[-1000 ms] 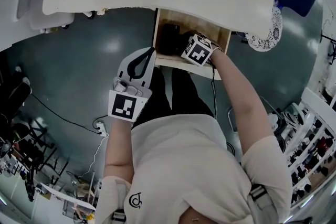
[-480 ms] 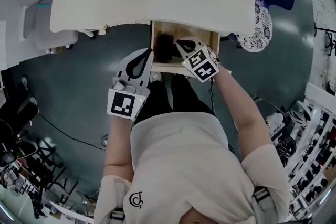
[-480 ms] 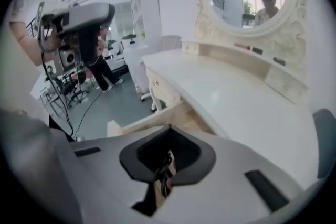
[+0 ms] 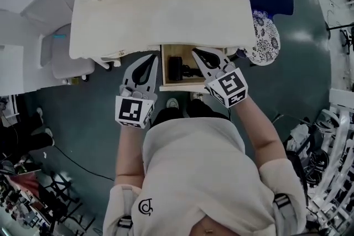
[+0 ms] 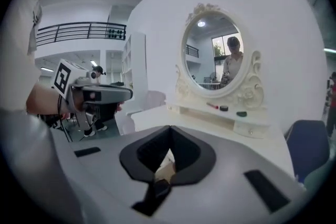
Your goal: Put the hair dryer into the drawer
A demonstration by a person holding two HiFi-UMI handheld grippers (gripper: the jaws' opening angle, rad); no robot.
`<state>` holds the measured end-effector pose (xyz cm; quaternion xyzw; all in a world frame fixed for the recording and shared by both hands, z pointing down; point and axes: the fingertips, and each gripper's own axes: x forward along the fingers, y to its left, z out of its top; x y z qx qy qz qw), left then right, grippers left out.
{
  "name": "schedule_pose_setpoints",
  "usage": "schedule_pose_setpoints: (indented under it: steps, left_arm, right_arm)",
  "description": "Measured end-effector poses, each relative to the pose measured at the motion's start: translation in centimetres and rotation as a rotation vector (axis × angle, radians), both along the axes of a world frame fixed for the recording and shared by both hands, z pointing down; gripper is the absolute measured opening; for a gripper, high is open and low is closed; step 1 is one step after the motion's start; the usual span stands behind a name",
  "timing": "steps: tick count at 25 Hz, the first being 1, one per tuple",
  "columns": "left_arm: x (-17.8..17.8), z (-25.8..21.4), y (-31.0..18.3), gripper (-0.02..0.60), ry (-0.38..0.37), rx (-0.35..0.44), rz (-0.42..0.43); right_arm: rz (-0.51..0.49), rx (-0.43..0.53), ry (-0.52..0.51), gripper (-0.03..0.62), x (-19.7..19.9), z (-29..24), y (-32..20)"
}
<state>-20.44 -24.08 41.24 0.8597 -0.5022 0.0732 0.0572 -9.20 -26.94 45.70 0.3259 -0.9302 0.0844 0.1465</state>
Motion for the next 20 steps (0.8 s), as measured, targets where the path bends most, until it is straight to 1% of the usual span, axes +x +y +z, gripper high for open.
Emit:
schedule_pose_setpoints:
  steps: [3,8,11,15,17,20]
  left_arm:
    - [0.2,-2.2,-0.2,0.012,-0.034,0.047,0.014]
    - [0.8,-5.4,-0.4,0.012,-0.07,0.119,0.03]
    - [1.1,-7.4,-0.3,0.012,-0.073,0.159,0.02]
    - [1.4,-10.3,-0.4,0.012,-0.07,0.198,0.005]
    - [1.7,-11.2,-0.5,0.012,-0.066,0.209,0.01]
    - [1.8,-11.6,-0.4,0.012,-0.042,0.2,0.011]
  right_arm:
    - [0.016,0.056,-0.066,0.006,0.7,-3.8,0.2]
    - [0.062,0.183,-0.131,0.006,2.0,-9.5,0.1]
    - [0.096,0.248,-0.147,0.006,2.9,-12.3,0.1]
    - [0.151,0.316,-0.136,0.006,4.0,-14.6,0.1]
    - [0.176,0.33,-0.152,0.006,4.4,-15.2,0.1]
    - [0.199,0.322,-0.188,0.005,4.9,-15.5,0.0]
